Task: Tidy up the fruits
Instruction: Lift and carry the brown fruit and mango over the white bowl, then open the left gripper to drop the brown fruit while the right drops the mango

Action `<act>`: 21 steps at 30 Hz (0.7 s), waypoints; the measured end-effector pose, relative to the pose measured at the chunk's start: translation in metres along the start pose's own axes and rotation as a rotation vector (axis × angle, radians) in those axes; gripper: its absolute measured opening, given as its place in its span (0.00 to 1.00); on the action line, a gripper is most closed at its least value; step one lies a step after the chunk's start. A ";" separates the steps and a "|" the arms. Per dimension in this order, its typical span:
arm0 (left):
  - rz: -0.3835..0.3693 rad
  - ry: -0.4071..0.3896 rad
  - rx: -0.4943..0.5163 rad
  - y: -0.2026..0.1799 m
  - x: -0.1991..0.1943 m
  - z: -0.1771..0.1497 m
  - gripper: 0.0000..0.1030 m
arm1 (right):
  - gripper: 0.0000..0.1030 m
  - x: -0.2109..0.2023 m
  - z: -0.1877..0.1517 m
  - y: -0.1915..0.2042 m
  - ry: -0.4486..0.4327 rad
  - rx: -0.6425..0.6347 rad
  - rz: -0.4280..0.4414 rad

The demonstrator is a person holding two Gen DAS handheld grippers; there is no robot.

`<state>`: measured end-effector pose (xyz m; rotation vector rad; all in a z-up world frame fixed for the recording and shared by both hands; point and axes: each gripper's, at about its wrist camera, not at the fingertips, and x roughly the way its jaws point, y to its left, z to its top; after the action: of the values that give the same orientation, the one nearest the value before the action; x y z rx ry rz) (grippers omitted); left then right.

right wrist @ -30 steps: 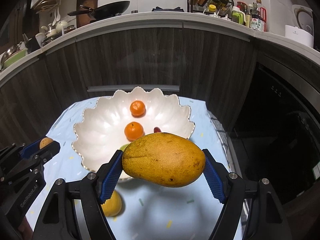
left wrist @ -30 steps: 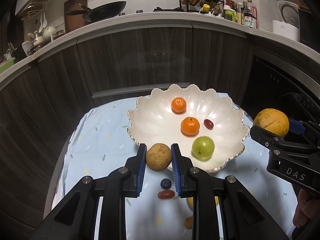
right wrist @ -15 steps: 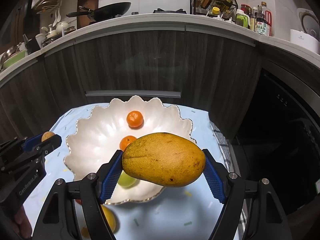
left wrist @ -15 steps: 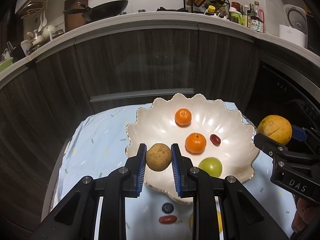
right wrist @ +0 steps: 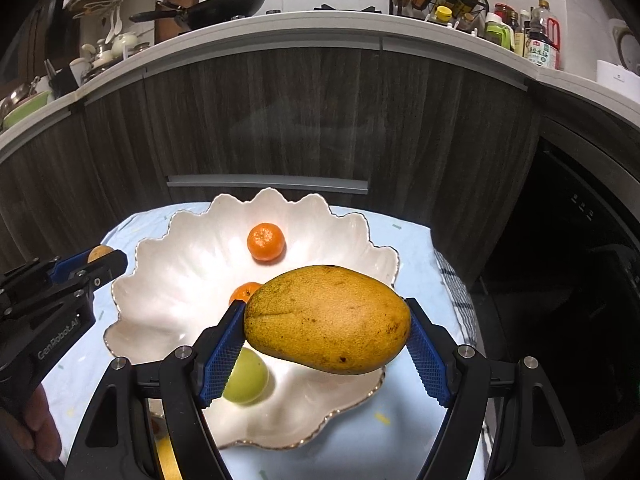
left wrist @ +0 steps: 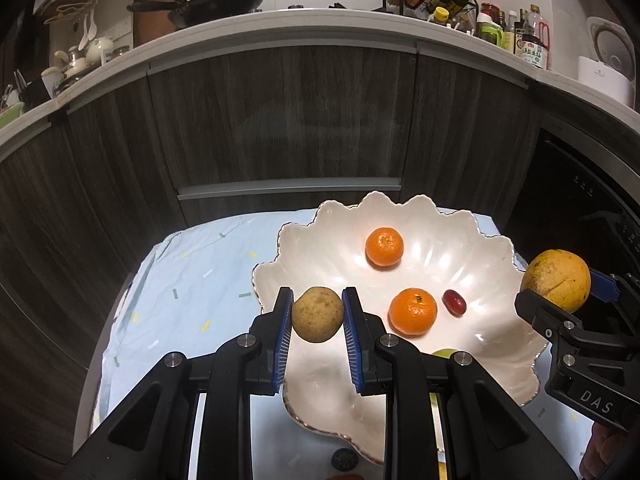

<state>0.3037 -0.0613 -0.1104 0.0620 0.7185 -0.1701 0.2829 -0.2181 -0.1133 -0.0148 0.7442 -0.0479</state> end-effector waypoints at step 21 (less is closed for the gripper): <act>0.010 0.069 0.001 0.001 0.029 -0.011 0.39 | 0.75 0.024 -0.003 0.003 0.089 -0.013 -0.005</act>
<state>0.3181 -0.0630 -0.1373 0.0731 0.7872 -0.1598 0.2988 -0.2159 -0.1322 -0.0274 0.8332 -0.0486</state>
